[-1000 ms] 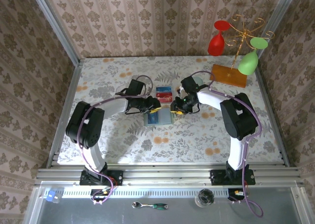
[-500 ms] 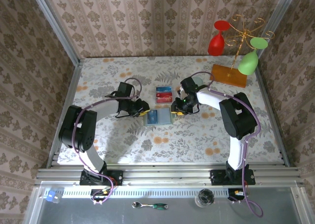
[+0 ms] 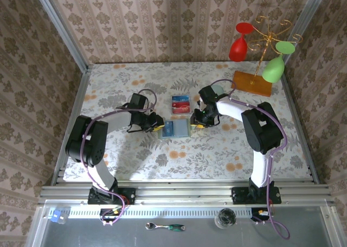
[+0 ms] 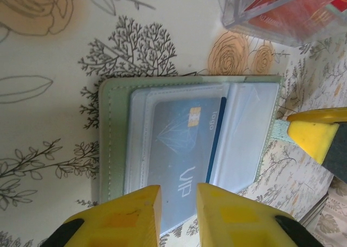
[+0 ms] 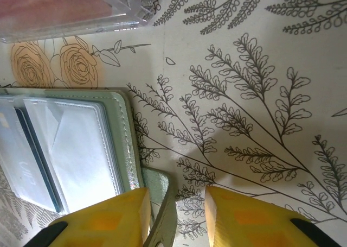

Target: Take the credit cards out of the card holder

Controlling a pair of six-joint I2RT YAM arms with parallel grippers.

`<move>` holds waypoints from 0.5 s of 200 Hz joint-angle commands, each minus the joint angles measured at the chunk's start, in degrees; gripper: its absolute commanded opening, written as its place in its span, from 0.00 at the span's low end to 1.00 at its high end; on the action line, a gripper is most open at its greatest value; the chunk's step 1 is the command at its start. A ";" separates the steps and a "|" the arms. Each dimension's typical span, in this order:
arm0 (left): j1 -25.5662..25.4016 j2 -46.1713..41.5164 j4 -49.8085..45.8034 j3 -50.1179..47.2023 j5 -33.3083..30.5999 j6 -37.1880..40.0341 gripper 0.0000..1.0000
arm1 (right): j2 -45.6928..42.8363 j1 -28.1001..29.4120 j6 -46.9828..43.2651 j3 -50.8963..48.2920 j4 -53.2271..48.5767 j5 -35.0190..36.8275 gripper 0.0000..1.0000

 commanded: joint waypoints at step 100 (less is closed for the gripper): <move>0.07 0.27 2.69 -4.06 1.66 0.47 0.17 | -8.76 5.20 1.48 5.48 -4.15 2.88 0.32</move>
